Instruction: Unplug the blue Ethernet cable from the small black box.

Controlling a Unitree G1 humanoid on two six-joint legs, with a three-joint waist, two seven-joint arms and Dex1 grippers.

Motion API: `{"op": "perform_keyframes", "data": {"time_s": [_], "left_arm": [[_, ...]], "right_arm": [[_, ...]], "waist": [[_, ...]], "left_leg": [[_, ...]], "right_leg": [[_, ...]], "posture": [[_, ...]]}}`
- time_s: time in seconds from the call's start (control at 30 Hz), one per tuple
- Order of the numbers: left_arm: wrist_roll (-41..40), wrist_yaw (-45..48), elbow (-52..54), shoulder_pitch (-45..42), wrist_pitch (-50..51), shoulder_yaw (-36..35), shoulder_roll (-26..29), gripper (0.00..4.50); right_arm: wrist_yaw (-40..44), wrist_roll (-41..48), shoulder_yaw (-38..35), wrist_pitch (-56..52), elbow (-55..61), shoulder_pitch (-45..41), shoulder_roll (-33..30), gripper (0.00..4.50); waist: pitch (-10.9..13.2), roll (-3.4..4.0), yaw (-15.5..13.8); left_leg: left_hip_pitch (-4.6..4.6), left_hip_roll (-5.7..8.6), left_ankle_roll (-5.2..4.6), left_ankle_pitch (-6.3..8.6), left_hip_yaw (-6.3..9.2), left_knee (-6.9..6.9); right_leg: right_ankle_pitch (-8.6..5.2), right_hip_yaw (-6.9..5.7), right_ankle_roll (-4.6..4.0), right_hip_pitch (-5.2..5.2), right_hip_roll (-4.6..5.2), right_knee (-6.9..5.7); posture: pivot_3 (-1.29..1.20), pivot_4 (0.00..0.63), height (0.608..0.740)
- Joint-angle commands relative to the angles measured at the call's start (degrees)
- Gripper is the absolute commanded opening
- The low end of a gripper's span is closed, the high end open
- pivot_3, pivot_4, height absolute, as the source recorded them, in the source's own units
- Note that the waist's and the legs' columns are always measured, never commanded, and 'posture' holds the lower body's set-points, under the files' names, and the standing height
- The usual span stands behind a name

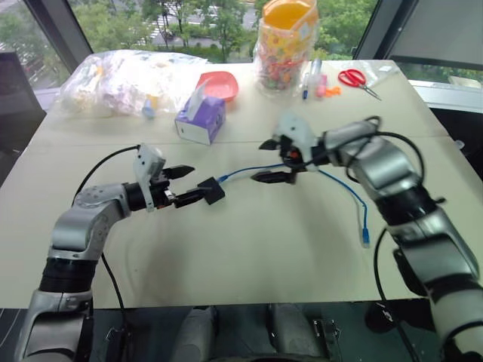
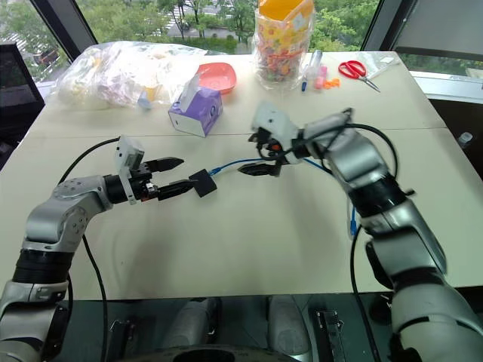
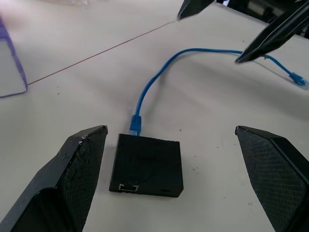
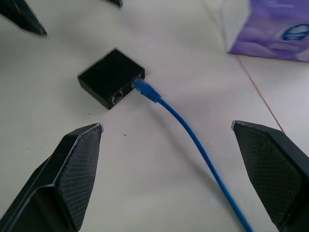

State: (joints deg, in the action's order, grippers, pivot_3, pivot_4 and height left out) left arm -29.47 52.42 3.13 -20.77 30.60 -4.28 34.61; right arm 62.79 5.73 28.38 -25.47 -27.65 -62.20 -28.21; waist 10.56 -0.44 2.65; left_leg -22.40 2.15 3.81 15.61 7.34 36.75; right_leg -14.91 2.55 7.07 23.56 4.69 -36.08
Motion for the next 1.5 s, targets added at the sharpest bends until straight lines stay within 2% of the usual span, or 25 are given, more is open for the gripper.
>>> {"op": "perform_keyframes", "data": {"time_s": [0.03, 0.17, 0.23, 0.33, 0.53, 0.7, 0.97, 1.07, 1.1, 1.3, 1.5], "left_arm": [[-0.5, -2.0, 5.1, 2.2, -0.7, -1.5, -0.6, 4.46], [-0.7, -4.1, 8.1, 4.5, -0.2, -2.5, -0.7, 4.46], [-0.6, -5.0, 9.0, 5.2, -0.3, -3.1, -0.7, 4.46], [-0.9, -6.1, 10.2, 6.4, 0.2, -4.3, -0.3, 4.46], [-1.0, -6.6, 11.9, 8.7, 0.4, -6.0, 1.0, 4.46], [-1.2, -6.1, 11.0, 8.5, 0.1, -7.6, 3.1, 4.46], [-1.8, -7.7, 13.2, 10.2, 0.6, -9.0, 3.4, 4.46], [-1.9, -8.3, 13.9, 10.8, 0.7, -9.3, 3.5, 4.50], [-1.9, -8.5, 14.0, 10.9, 0.7, -9.3, 3.5, 4.50], [-2.3, -8.5, 13.3, 10.7, 0.9, -9.6, 4.0, 4.50], [-4.2, -6.7, 11.3, 7.7, 3.4, -7.3, 3.7, 4.50]], "right_arm": [[1.7, -6.3, 2.5, 10.5, -14.8, -5.8, 5.2, 4.50], [0.2, -12.1, 3.2, 19.5, -29.7, -10.8, 10.6, 4.50], [0.1, -13.4, 2.5, 21.9, -34.3, -12.3, 12.4, 4.50], [0.4, -13.7, 0.4, 23.1, -38.7, -14.3, 15.2, 4.50], [1.5, -14.5, -3.0, 23.9, -42.2, -16.0, 19.4, 4.50], [-1.5, -16.3, -4.4, 24.6, -44.2, -16.1, 22.1, 4.50], [-6.7, -20.7, -3.7, 26.8, -46.0, -14.9, 25.8, 4.50], [-4.5, -20.9, -4.2, 26.9, -45.9, -14.4, 26.6, 3.64], [-4.0, -21.1, -4.3, 27.0, -45.8, -14.3, 26.7, 3.20], [-0.8, -20.9, -5.3, 26.7, -44.4, -13.1, 28.2, 0.04], [-6.8, -19.5, -9.1, 26.5, -34.6, -9.5, 25.4, 0.04]], "waist": [[0.0, 0.00, 0.0], [0.1, -0.09, -0.3], [0.1, -0.09, -0.2], [0.1, -0.10, 0.1], [0.1, -0.09, 1.2], [0.1, -0.10, 1.4], [0.0, -0.11, 1.5], [0.0, -0.11, 1.6], [0.0, -0.11, 1.6], [0.0, -0.15, 1.6], [0.0, -0.16, 1.4]], "left_leg": [[0.00, 0.00, 0.03, -0.01, -0.02, -0.04], [-0.03, 0.02, 0.21, -0.12, 0.01, -0.32], [-0.03, 0.03, 0.53, -0.30, 0.03, -0.42], [-0.02, 0.02, 0.52, -0.30, 0.02, -0.56], [-0.03, 0.00, 0.66, -0.39, -0.01, -0.64], [-0.03, -0.01, 0.59, -0.36, 0.00, -0.63], [-0.03, 0.00, 0.61, -0.38, 0.00, -0.62], [0.00, -0.02, 0.62, -0.39, -0.04, -0.62], [0.01, -0.02, 0.63, -0.39, -0.04, -0.61], [0.10, -0.01, 0.65, -0.49, -0.04, -0.53], [0.13, -0.01, 0.70, -0.65, -0.01, -0.53]], "right_leg": [[0.00, 0.02, 0.00, 0.03, 0.01, 0.00], [0.01, 0.05, -0.03, 0.19, 0.02, -0.01], [0.02, 0.05, -0.05, 0.24, 0.02, -0.04], [0.06, 0.07, -0.11, 0.38, 0.00, -0.10], [0.07, 0.13, -0.13, 0.54, -0.04, -0.24], [0.08, 0.14, -0.15, 0.59, -0.06, -0.34], [0.09, 0.15, -0.17, 0.65, -0.05, -0.45], [0.09, 0.19, -0.17, 0.69, -0.07, -0.51], [0.09, 0.19, -0.17, 0.69, -0.07, -0.56], [0.08, 0.20, -0.18, 0.70, -0.08, -0.93], [0.18, 0.20, -0.32, 0.71, -0.11, -1.03]], "posture": [[0.00, 0.150, 0.740], [0.00, 0.150, 0.740], [0.00, 0.150, 0.740], [0.00, 0.150, 0.740], [0.00, 0.150, 0.740], [0.00, 0.150, 0.740], [0.00, 0.150, 0.740], [0.00, 0.150, 0.740], [0.00, 0.150, 0.740], [0.00, 0.150, 0.740], [0.00, 0.150, 0.740]]}}
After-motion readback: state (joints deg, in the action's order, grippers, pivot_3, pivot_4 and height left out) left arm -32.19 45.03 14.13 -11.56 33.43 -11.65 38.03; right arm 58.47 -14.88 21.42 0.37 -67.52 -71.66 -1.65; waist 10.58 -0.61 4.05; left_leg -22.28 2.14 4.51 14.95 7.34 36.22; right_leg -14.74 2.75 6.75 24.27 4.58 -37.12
